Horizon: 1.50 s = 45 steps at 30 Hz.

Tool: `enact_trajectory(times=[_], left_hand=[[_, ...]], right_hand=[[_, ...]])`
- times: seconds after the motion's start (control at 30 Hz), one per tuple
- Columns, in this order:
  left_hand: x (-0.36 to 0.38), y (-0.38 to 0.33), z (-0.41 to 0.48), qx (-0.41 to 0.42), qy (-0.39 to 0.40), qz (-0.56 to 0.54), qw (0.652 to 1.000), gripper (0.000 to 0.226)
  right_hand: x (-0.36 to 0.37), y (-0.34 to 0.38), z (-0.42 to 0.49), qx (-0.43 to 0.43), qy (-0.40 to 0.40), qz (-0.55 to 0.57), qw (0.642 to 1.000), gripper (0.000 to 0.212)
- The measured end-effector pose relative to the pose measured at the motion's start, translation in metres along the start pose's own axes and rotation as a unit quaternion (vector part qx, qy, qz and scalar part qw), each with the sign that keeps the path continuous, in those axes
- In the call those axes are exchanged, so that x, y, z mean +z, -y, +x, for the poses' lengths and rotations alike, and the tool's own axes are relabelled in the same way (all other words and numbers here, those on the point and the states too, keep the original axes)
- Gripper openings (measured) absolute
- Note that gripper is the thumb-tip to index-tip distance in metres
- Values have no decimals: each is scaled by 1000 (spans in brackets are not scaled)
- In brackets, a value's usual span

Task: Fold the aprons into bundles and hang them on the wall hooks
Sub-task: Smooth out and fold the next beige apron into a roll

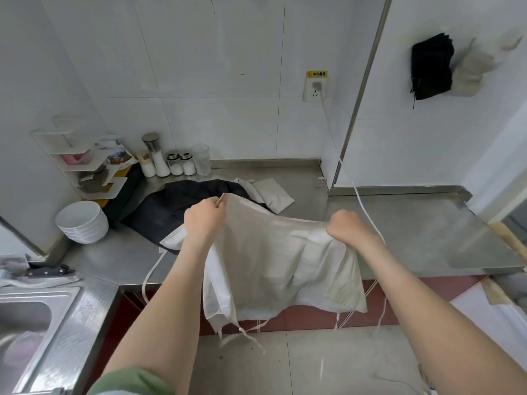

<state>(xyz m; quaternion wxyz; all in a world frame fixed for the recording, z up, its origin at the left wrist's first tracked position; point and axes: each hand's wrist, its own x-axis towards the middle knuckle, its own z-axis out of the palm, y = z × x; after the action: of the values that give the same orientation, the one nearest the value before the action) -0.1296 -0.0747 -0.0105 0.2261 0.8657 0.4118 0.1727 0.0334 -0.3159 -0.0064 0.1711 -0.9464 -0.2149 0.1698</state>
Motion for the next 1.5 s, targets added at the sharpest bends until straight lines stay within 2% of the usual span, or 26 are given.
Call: enact_trajectory(times=[0.1, 0.2, 0.3, 0.37, 0.47, 0.6, 0.67, 0.73, 0.77, 0.8, 0.87, 0.9, 0.97, 1.03, 1.07, 1.1, 1.13, 1.2, 1.23, 1.3, 1.37, 1.4, 1.5], left_hand=[[4, -3, -4, 2, 37, 25, 999, 56], [4, -2, -5, -10, 49, 24, 998, 58], [-1, 1, -3, -7, 36, 15, 999, 54], [-4, 0, -2, -10, 28, 10, 1000, 53], [-6, 1, 0, -18, 27, 0, 999, 53], [-12, 4, 4, -8, -18, -52, 998, 31], [-19, -1, 3, 33, -97, -85, 991, 22], [-26, -3, 1, 70, -177, -113, 975, 23], [-27, -1, 2, 85, -155, -86, 981, 22], [-24, 4, 3, 101, -80, -8, 992, 21], [-10, 18, -2, 100, 108, 158, 976, 21], [-2, 27, -5, 90, 148, 186, 967, 23], [-2, 24, -1, 68, 123, 158, 977, 22], [-9, 15, 5, 80, 95, 211, 970, 15], [-10, 11, 9, 91, 84, 250, 960, 21], [-12, 4, 11, 99, 82, 276, 953, 37], [-15, -8, 10, 114, 89, 263, 954, 52], [-11, -42, 4, 167, 96, 152, 969, 64], [-7, -61, -1, 189, 102, 85, 973, 63], [1, -91, -6, 196, 101, -27, 975, 44], [6, -102, -4, 184, 87, -58, 977, 23], [7, -103, -2, 189, 77, -49, 978, 20], [6, -103, 4, 192, 51, -34, 979, 14]], right_hand=[[2, 0, 5, -19, 8, -22, 1000, 22], [5, -3, 4, -53, 23, -93, 994, 14], [8, -7, 3, -73, -22, -190, 979, 17], [11, -6, 1, -86, -60, -216, 971, 28], [12, -4, 3, -101, -73, -237, 964, 36], [9, -7, 15, -125, -132, -292, 939, 21], [-1, -1, 17, -104, -163, -255, 947, 25], [-11, 3, 15, -64, -231, -173, 955, 33], [-12, 1, 15, -52, -253, -135, 957, 35], [-8, -3, 12, -39, -237, -121, 963, 35], [14, -13, 3, -2, -132, -98, 986, 26], [26, -19, 0, 15, -115, -56, 992, 22], [28, -17, 9, 30, -140, 37, 989, 26], [20, -8, 15, -13, -184, 59, 981, 25], [13, -2, 17, -50, -187, 58, 979, 20], [5, 8, 18, -94, -186, 53, 977, 16], [0, 19, 19, -140, -181, 48, 972, 14], [-5, 46, 18, -233, -170, 39, 957, 15], [-6, 59, 17, -276, -156, 39, 948, 16], [-3, 79, 16, -341, -142, 56, 928, 16], [-3, 85, 17, -343, -160, 113, 919, 13], [-4, 81, 21, -328, -171, 144, 918, 12], [2, 53, 40, -273, -172, 135, 937, 34]])
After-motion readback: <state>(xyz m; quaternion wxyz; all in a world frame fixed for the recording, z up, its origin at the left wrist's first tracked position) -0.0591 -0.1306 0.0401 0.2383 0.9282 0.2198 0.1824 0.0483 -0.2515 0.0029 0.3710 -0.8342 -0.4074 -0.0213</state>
